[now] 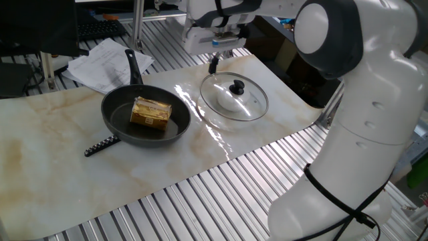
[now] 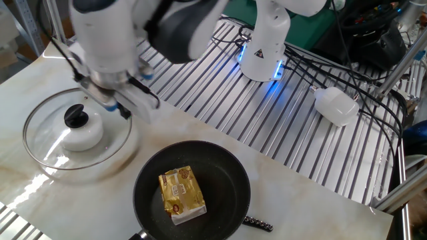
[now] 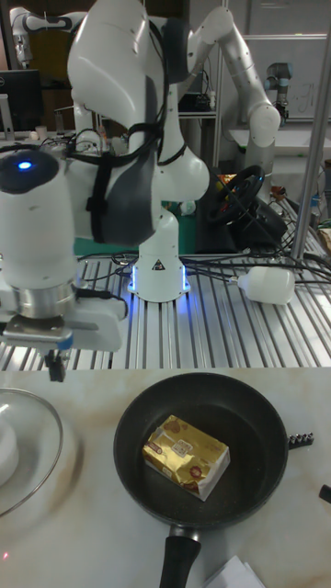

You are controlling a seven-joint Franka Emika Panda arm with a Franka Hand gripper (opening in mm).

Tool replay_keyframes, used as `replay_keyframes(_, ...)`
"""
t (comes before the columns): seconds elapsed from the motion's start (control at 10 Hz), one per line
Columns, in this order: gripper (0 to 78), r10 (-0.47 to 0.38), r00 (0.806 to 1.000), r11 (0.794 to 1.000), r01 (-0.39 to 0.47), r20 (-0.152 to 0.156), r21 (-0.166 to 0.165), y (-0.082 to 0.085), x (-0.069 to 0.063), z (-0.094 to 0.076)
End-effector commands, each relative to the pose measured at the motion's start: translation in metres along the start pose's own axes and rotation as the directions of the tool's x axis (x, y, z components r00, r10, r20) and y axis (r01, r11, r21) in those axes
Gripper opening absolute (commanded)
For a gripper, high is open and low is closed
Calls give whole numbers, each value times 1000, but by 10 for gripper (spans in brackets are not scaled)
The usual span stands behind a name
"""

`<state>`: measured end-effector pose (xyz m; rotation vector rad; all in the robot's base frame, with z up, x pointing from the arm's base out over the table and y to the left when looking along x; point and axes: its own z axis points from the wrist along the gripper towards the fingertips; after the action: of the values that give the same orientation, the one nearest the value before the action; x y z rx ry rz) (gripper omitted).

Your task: Cover the pot with the lid

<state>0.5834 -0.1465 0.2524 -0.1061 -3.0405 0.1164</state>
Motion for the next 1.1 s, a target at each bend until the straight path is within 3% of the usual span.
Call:
replay_keyframes(0.1, 0, -203, 979, 979, 202, 14, 23, -90, -29, 19)
replay_keyframes(0.2, 0, -224, 975, 974, 223, 16, 27, -90, -29, 19)
replay_keyframes(0.3, 0, -216, 976, 976, 216, 31, -11, -90, -29, 19)
replay_keyframes(0.4, 0, -188, 981, 979, 191, 38, -73, -90, -29, 19)
replay_keyframes(0.5, 0, -177, 984, 983, 178, 33, -46, -90, -29, 19)
replay_keyframes(0.7, 0, -194, 981, 980, 194, 13, -38, -90, -29, 19)
replay_keyframes(0.8, 0, -147, 989, 989, 147, 4, -13, -90, -29, 19)
replay_keyframes(1.1, 0, -152, 988, 988, 153, 29, 0, -93, -30, 21)
